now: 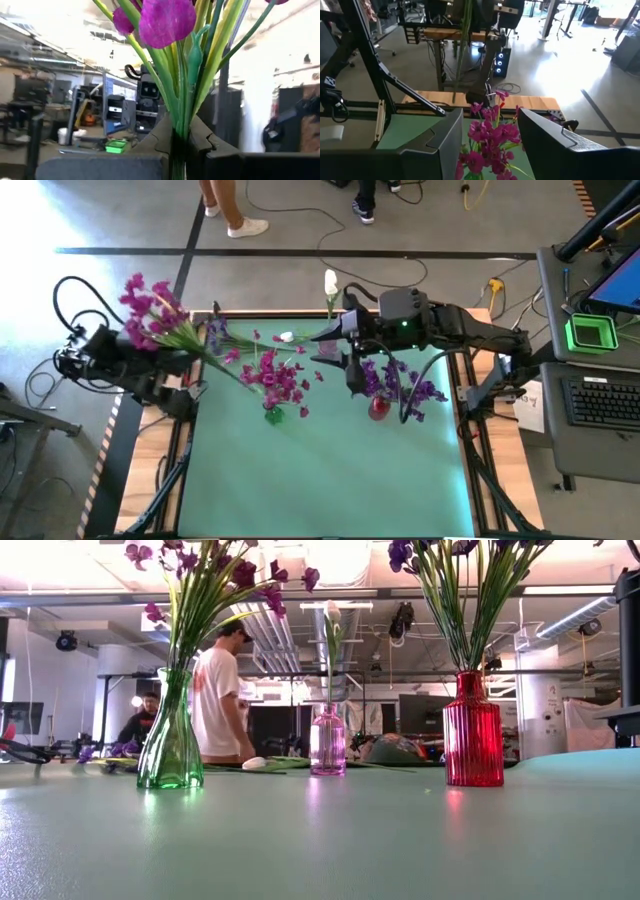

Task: Sort flowers into vase by color
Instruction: Put the pink flowers into the green flower vase

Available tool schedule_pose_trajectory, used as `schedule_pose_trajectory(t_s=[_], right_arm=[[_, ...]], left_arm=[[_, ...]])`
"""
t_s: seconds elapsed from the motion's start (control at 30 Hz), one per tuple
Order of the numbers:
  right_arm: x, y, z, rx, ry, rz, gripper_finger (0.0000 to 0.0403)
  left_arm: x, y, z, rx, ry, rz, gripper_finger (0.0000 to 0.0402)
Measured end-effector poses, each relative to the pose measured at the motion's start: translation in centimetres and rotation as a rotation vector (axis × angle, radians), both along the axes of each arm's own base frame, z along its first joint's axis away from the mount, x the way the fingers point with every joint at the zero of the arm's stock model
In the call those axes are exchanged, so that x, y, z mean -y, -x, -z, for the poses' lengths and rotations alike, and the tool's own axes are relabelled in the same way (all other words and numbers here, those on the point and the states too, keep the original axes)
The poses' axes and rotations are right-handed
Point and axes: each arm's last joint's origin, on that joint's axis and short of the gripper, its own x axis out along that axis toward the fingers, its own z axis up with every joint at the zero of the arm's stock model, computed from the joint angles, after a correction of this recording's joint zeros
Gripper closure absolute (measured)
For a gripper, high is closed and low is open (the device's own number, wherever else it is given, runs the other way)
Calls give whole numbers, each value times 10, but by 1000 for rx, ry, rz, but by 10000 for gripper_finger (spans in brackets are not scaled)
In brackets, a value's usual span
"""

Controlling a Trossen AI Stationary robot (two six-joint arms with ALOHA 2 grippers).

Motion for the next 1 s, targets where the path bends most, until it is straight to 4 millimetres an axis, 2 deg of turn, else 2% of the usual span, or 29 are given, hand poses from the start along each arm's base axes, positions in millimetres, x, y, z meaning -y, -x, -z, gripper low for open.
schedule_pose_trajectory(t_s=[0.13,0.23,0.37,0.5,0.63,0.83,1.0], right_arm=[[0,-4,5,-21,1,0,220],[0,-7,8,-31,6,-1,218],[0,-7,8,-29,13,-3,220],[0,-7,8,-29,12,-4,219],[-1,-8,9,-31,6,-4,218],[-1,-10,13,-46,8,-5,220],[-1,-11,14,-51,8,-6,218]], left_arm=[[-3,15,8,-66,28,87,398],[-3,16,11,-97,52,109,398],[-1,8,19,-183,51,112,398],[3,-9,38,-381,45,39,398],[9,-27,52,-485,23,23,398],[16,-47,66,-569,-79,-41,401],[21,-49,72,-528,-122,-96,401]])
